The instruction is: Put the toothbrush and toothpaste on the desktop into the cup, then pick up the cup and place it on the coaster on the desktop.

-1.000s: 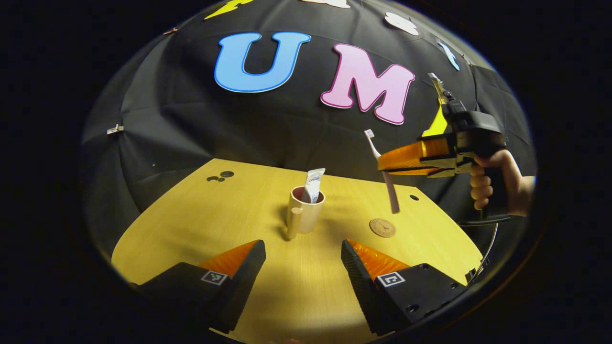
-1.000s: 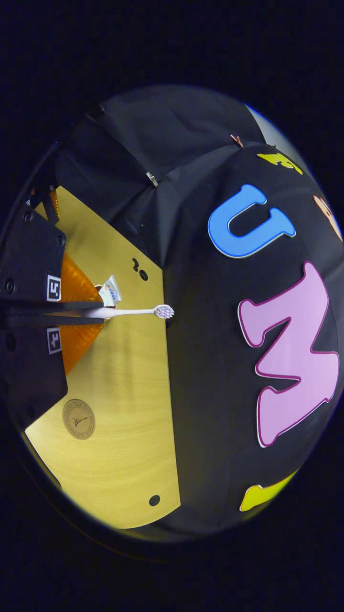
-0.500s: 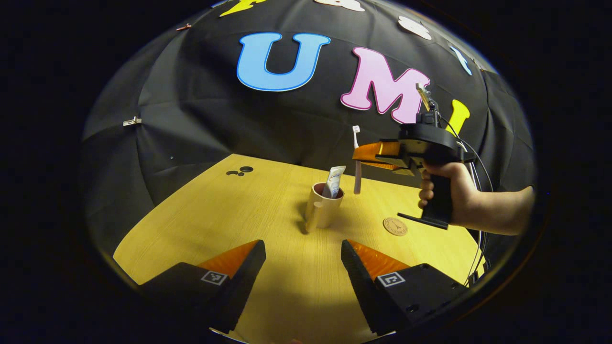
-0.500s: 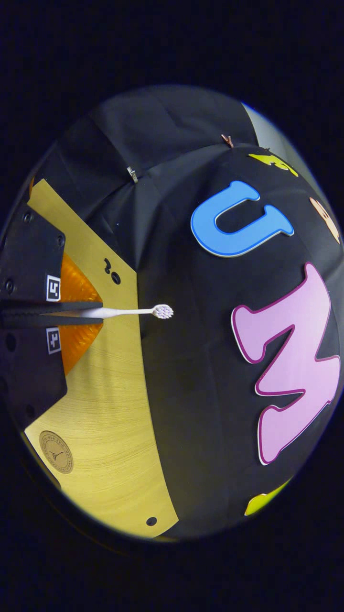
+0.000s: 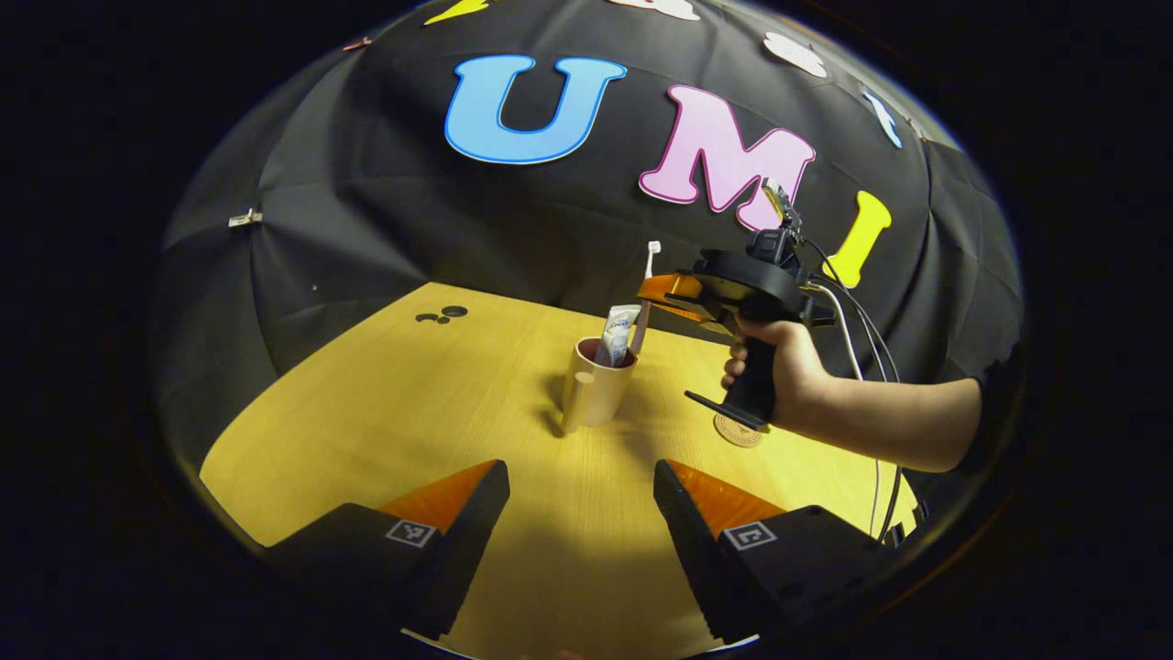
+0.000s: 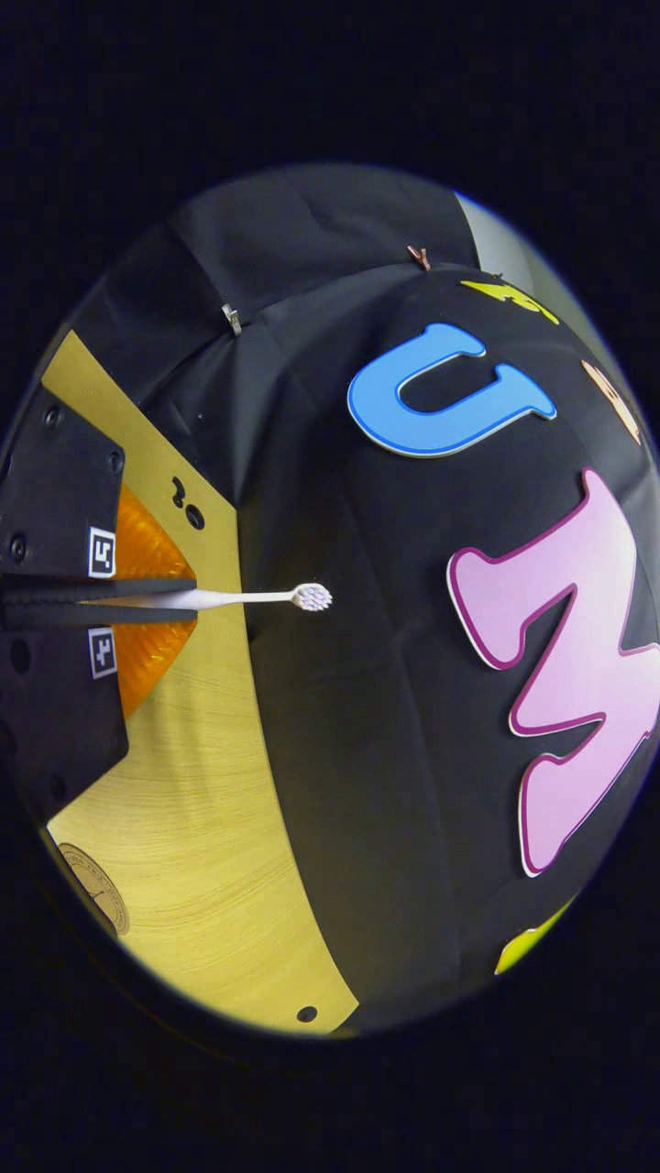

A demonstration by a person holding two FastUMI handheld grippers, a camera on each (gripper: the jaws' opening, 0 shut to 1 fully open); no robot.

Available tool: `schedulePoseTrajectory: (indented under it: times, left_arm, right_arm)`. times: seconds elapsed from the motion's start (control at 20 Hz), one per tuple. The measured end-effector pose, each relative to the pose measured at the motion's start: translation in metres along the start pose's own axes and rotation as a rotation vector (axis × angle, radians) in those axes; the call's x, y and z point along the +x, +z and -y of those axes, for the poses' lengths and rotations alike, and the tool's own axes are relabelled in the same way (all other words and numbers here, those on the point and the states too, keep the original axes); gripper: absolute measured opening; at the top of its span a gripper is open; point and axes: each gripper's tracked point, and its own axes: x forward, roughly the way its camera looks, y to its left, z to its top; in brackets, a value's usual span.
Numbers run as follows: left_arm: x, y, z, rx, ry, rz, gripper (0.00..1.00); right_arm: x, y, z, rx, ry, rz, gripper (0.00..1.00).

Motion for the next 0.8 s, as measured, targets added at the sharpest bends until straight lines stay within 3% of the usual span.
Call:
schedulePoseTrajectory:
  times: [0.45,0.7,0.8]
  left_arm:
    - [0.008,-0.008,-0.011,0.005,0.032,-0.008,0.98]
    - [0.012,-0.011,-0.007,0.01,0.029,-0.017,0.98]
    - [0.018,-0.009,-0.003,0.023,0.024,-0.015,0.98]
  right_arm:
    - [-0.006,-0.036,0.0,-0.039,0.015,-0.001,0.05]
    - [-0.019,-0.034,-0.003,-0.046,0.019,0.005,0.11]
    - [-0.029,-0.038,-0.007,-0.064,0.038,-0.005,0.18]
